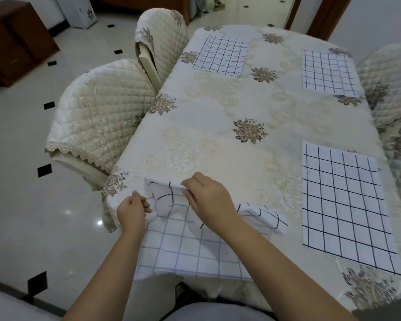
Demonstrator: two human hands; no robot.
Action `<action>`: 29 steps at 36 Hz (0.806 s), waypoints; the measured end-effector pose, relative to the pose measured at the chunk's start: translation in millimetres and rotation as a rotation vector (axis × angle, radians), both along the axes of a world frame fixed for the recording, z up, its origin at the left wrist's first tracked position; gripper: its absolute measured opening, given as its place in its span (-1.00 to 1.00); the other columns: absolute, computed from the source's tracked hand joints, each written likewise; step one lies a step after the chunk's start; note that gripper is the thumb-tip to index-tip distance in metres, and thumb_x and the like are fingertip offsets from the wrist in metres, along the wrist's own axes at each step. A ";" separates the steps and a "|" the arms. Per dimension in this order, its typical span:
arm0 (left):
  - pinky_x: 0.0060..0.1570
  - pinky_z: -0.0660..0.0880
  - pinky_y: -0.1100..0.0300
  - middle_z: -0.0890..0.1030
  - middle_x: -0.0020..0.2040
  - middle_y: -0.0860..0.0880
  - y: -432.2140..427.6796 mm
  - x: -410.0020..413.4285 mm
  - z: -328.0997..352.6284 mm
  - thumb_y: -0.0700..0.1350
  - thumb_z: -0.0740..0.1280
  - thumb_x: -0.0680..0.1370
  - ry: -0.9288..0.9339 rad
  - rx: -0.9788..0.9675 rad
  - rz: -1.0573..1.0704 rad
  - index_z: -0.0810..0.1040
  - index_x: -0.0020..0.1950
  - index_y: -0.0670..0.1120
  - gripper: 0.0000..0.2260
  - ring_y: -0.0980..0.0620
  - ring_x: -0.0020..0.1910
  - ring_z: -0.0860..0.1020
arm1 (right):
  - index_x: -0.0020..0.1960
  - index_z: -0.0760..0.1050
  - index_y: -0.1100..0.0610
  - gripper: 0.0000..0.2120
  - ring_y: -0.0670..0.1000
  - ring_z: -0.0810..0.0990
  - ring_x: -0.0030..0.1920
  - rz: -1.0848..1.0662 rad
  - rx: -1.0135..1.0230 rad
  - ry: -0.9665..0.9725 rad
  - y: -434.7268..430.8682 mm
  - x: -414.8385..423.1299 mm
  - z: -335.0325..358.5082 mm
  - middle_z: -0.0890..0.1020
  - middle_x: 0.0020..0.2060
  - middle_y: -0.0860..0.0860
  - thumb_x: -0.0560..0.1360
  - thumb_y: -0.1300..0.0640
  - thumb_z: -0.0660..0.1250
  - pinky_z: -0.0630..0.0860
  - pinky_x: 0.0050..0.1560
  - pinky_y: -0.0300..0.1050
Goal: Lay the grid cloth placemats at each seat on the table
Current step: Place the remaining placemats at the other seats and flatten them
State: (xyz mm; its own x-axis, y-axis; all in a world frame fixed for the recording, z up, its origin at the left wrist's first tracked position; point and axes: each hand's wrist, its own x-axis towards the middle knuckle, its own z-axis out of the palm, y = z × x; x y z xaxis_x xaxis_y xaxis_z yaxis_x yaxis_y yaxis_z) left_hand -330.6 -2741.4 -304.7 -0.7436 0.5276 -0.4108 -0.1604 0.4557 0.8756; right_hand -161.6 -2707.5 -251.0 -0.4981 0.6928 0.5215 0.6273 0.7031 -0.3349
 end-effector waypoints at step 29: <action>-0.65 0.33 0.39 0.49 -0.54 -0.08 8.6 -21.8 17.2 -0.36 0.21 0.55 -0.120 -0.414 -0.516 0.50 -0.04 -0.24 -0.90 0.02 -0.59 0.46 | 0.29 0.35 0.22 -0.59 0.15 0.39 0.20 -0.739 -0.974 -0.176 -24.0 132.3 -61.4 0.36 0.20 0.17 0.51 0.09 0.32 0.41 0.03 -0.09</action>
State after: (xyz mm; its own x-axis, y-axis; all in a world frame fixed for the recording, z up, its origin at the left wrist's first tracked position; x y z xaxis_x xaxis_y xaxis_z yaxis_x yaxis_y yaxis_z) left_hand -352.3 -2732.7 -287.5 -0.3745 0.5841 -0.7201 0.0831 0.7946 0.6014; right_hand -29.3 -2731.4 -312.4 0.1664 0.8994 -0.4041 0.8572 -0.3345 -0.3915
